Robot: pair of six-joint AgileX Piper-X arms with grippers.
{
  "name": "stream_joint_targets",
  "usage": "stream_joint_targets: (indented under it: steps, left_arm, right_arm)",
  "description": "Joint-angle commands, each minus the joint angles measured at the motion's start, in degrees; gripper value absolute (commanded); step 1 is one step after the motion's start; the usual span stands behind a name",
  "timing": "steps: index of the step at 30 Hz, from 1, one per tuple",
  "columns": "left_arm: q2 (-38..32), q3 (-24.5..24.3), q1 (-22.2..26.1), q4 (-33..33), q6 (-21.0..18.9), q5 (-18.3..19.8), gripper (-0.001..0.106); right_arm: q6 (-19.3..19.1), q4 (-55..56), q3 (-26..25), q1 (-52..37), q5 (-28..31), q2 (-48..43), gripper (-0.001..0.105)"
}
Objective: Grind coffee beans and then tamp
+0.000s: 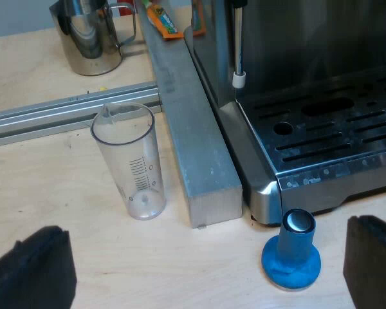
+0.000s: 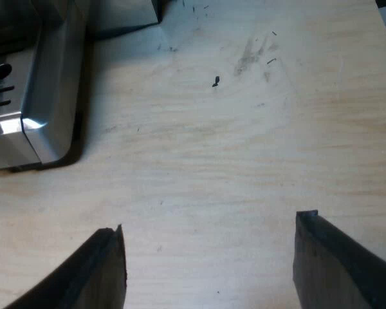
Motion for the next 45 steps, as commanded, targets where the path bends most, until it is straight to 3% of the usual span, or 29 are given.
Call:
stream_joint_targets:
  steps: [1, 17, 20, 28, 31, 35, 40, 42, 45]
  left_arm:
    - [-7.91, -0.06, -0.31, -1.11, -0.50, -0.10, 0.085]
    - [-7.50, -0.35, -0.31, -0.94, -1.40, 1.85, 0.085]
    - [-5.97, -2.59, -0.31, -0.16, -2.51, 3.05, 0.085]
    - [0.11, -9.64, -3.37, -0.29, -3.44, 5.17, 0.085]
    - [1.92, -10.69, -5.61, -0.82, -3.44, 6.49, 0.085]
    - [6.02, -10.22, -15.51, -7.23, -3.13, 12.07, 0.085]
    - [7.66, -7.80, -22.90, -15.14, -3.03, 15.38, 0.085]
    - [8.38, -6.21, -25.82, -17.05, -3.03, 17.57, 0.085]
    - [8.95, -3.70, -28.40, -19.26, -2.39, 18.58, 0.085]
  right_arm:
    - [0.21, -0.57, -0.23, -0.18, 0.01, -2.53, 0.057]
    - [0.21, -0.23, -0.65, -0.18, 2.02, -2.42, 0.057]
    - [1.39, -0.23, -2.50, -0.18, 4.91, -1.02, 0.057]
    - [1.68, 1.78, -10.93, 4.43, 3.57, 7.81, 0.057]
    - [0.90, 3.51, -13.20, 6.73, 2.70, 10.96, 0.057]
    - [-0.81, 4.15, -17.27, 13.72, -3.02, 16.81, 0.057]
    - [-4.79, 4.15, -17.42, 18.52, -7.38, 18.92, 0.057]
    - [-8.20, 4.15, -17.42, 22.18, -8.13, 20.18, 0.057]
    - [-8.96, 4.15, -17.42, 25.24, -8.13, 20.86, 0.057]
